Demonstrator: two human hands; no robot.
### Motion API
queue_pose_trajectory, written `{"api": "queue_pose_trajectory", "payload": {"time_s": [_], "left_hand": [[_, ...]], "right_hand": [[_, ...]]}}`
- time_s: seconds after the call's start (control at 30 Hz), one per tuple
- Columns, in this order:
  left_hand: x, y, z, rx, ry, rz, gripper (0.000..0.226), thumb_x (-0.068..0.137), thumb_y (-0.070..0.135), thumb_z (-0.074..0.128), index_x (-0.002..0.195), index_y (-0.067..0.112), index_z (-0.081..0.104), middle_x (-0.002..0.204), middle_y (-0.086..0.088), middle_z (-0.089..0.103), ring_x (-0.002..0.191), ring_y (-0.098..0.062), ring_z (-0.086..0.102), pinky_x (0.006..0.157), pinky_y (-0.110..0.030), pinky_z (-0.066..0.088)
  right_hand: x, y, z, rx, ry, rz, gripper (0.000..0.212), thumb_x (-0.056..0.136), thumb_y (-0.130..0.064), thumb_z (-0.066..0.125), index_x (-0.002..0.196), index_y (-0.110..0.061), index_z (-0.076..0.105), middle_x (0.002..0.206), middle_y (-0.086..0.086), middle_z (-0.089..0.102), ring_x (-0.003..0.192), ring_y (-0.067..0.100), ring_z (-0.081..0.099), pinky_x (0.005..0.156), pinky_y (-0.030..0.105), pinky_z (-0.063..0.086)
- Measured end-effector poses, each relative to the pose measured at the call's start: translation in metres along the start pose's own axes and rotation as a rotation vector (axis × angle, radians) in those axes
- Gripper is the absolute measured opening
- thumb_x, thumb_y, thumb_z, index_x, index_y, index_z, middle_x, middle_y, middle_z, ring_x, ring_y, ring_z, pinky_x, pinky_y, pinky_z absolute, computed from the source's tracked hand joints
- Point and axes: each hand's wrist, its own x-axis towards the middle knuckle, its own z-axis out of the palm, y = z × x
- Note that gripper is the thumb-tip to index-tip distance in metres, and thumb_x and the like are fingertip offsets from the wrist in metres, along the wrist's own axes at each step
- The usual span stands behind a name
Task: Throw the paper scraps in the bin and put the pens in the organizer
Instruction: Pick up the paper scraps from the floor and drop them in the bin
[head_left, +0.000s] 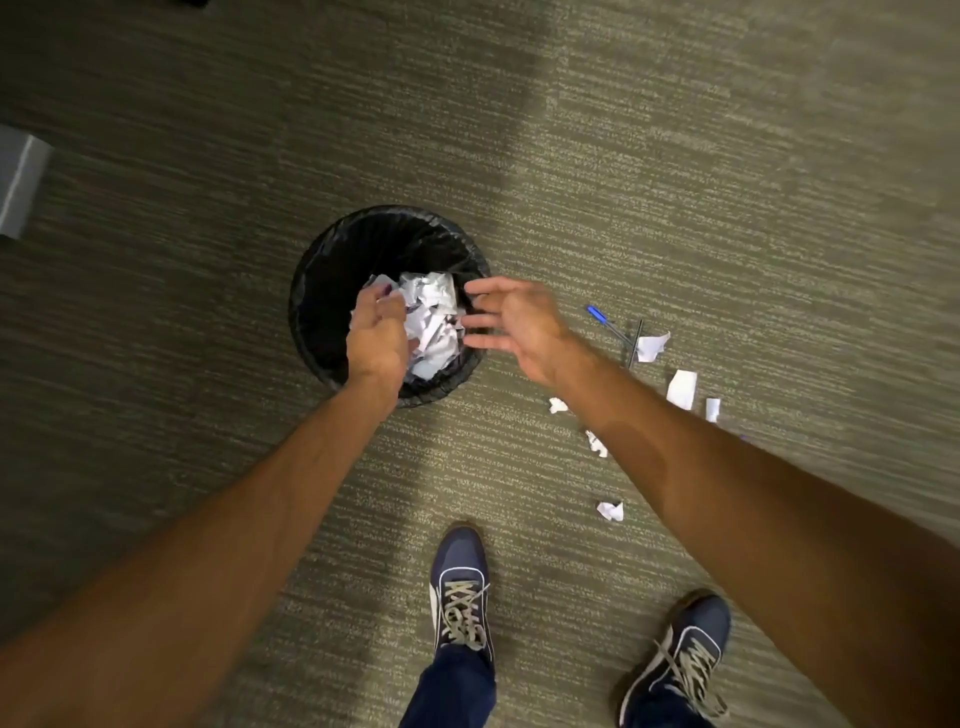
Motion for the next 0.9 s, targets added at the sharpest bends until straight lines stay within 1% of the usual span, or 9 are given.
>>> {"api": "queue_pose_trajectory", "payload": {"time_s": [0.07,0.13,0.17,0.23,0.33,0.43,0.57,0.7,0.9], "left_hand": [[-0.021,-0.008,0.008,0.27,-0.052,0.293,0.028,0.104,0.009,0.046,0.127,0.005,0.061,0.123,-0.009,0.06,0.117,-0.033,0.062,0.101,-0.049,0.053],[-0.048,-0.023,0.018,0.475,-0.101,0.534,0.028,0.098,-0.003,0.049,0.118,0.004,0.067,0.12,-0.013,0.059,0.103,-0.015,0.063,0.093,-0.018,0.051],[-0.063,-0.032,0.025,0.517,-0.131,0.594,0.029,0.095,-0.008,0.05,0.115,0.003,0.068,0.117,-0.014,0.059,0.095,-0.003,0.06,0.087,-0.005,0.045],[-0.089,-0.056,0.042,0.558,-0.202,0.636,0.029,0.092,-0.012,0.052,0.111,0.001,0.069,0.114,-0.015,0.059,0.093,-0.001,0.056,0.086,0.004,0.038],[-0.107,-0.099,0.064,0.605,-0.267,0.568,0.028,0.091,-0.01,0.054,0.113,0.0,0.068,0.113,-0.02,0.061,0.098,-0.024,0.06,0.091,-0.013,0.039],[-0.112,-0.149,0.089,0.662,-0.367,0.411,0.039,0.09,-0.002,0.062,0.128,0.008,0.062,0.124,-0.017,0.055,0.095,-0.019,0.057,0.093,-0.03,0.051],[-0.099,-0.208,0.119,0.769,-0.511,0.309,0.068,0.088,0.014,0.073,0.148,0.025,0.043,0.145,-0.011,0.038,0.125,-0.028,0.052,0.103,-0.026,0.039],[-0.066,-0.251,0.158,0.85,-0.548,0.283,0.094,0.082,0.032,0.082,0.156,0.037,0.024,0.164,-0.013,0.012,0.147,-0.037,0.032,0.116,-0.045,0.039],[-0.027,-0.281,0.219,1.054,-0.456,0.348,0.121,0.06,0.069,0.083,0.157,0.044,0.014,0.169,-0.016,-0.007,0.156,-0.039,0.004,0.116,-0.068,0.027]], "right_hand": [[-0.015,0.01,-0.024,-0.115,0.051,-0.086,0.029,0.098,0.001,0.05,0.121,-0.007,0.066,0.134,0.01,0.06,0.101,0.027,0.07,0.084,0.045,0.061],[-0.029,0.027,-0.055,-0.204,0.132,-0.146,0.028,0.095,0.005,0.054,0.117,-0.005,0.068,0.126,0.01,0.064,0.091,0.024,0.07,0.077,0.044,0.063],[-0.036,0.038,-0.072,-0.219,0.179,-0.164,0.027,0.093,0.006,0.056,0.115,-0.004,0.068,0.119,0.012,0.067,0.087,0.024,0.069,0.074,0.044,0.061],[-0.047,0.065,-0.106,-0.225,0.279,-0.175,0.025,0.089,0.011,0.058,0.111,0.002,0.068,0.105,0.016,0.067,0.083,0.027,0.064,0.07,0.042,0.059],[-0.054,0.116,-0.151,-0.362,0.407,-0.181,0.023,0.08,0.016,0.064,0.101,0.008,0.07,0.1,0.024,0.068,0.084,0.025,0.061,0.078,0.039,0.054],[-0.054,0.182,-0.199,-0.622,0.424,-0.102,0.027,0.077,0.003,0.074,0.103,-0.001,0.072,0.107,0.022,0.067,0.09,0.027,0.065,0.086,0.034,0.053],[-0.044,0.272,-0.238,-0.862,0.282,0.083,0.052,0.078,-0.02,0.08,0.127,-0.014,0.06,0.131,0.014,0.051,0.105,0.029,0.062,0.092,0.024,0.045],[-0.02,0.339,-0.249,-1.137,0.156,0.091,0.081,0.08,-0.038,0.076,0.147,-0.021,0.033,0.152,0.013,0.029,0.13,0.034,0.048,0.103,0.044,0.046],[0.006,0.383,-0.25,-1.367,0.189,-0.12,0.068,0.088,-0.039,0.067,0.14,-0.016,0.028,0.146,0.014,0.028,0.129,0.031,0.043,0.087,0.047,0.057]]}}
